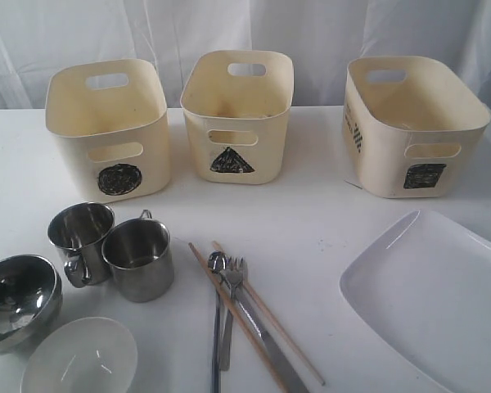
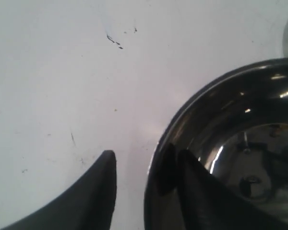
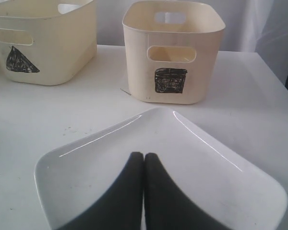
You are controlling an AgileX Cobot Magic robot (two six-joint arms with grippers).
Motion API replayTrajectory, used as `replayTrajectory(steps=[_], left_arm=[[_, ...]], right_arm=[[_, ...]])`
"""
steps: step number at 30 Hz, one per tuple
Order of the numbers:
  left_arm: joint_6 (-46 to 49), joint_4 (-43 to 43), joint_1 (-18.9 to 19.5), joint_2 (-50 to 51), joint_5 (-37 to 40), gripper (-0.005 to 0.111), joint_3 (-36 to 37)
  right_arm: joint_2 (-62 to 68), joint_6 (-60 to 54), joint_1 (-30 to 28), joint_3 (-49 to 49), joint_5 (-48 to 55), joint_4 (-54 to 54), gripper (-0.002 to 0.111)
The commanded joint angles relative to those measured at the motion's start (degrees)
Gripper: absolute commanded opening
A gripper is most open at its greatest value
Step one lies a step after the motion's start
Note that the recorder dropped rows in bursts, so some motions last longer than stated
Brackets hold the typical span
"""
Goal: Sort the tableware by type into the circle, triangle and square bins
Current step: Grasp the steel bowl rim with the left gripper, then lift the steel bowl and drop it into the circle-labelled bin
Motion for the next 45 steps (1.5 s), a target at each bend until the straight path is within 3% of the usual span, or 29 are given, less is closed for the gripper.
replayTrajectory(steps=[1,7,18,22,26,28,31,34,36,38,42,45], left_arm=[[-0.47,-0.25,0.01,0.15,0.55,0.034,0.52],[-0.24,-0.25,0.01,0.15,2.21,0.0,0.52],[-0.1,0.07,0.01,-4.44,11.9,0.0,0.19],[-0.46,0.53,0.01,-15.08,17.64,0.0,-5.09],[-0.35,2.0,0.01,-24.55,18.0,0.0,-16.2],[-0.5,2.0,0.01,-26.29,12.87,0.0,-20.08],[-0.33,2.0,0.01,-25.18,-5.47,0.0,-21.48],[-0.33,1.15,0.01,-18.71,-22.73,0.0,-21.58],[-0.33,-2.15,0.01,-12.48,-29.38,0.0,-22.81],[-0.33,-2.69,0.01,-4.63,-31.36,0.0,-25.83],[-1.82,-1.33,0.01,9.31,-26.38,0.0,-36.37],[-6.32,8.0,0.01,15.69,-21.44,0.0,-44.06]], right_arm=[[-0.12,0.06,0.16,0.11,-0.83,-0.12,0.0],[-0.12,0.06,0.16,0.11,-0.83,-0.12,0.0],[-0.12,0.42,0.16,0.11,-0.72,0.16,0.0],[-0.12,0.42,0.16,0.11,-0.72,0.16,0.0],[-0.12,0.42,0.16,0.11,-0.72,0.16,0.0],[-0.12,0.42,0.16,0.11,-0.72,0.16,0.0],[-0.12,0.42,0.16,0.11,-0.83,0.16,0.0],[-0.12,0.42,0.16,0.11,-0.83,0.16,0.0],[-0.12,0.42,0.16,0.11,-0.83,0.16,0.0],[-0.12,0.42,0.16,0.11,-0.83,0.16,0.0],[-0.12,0.42,0.16,0.11,-0.83,0.16,0.0],[-0.12,0.42,0.16,0.11,-0.83,0.16,0.0]])
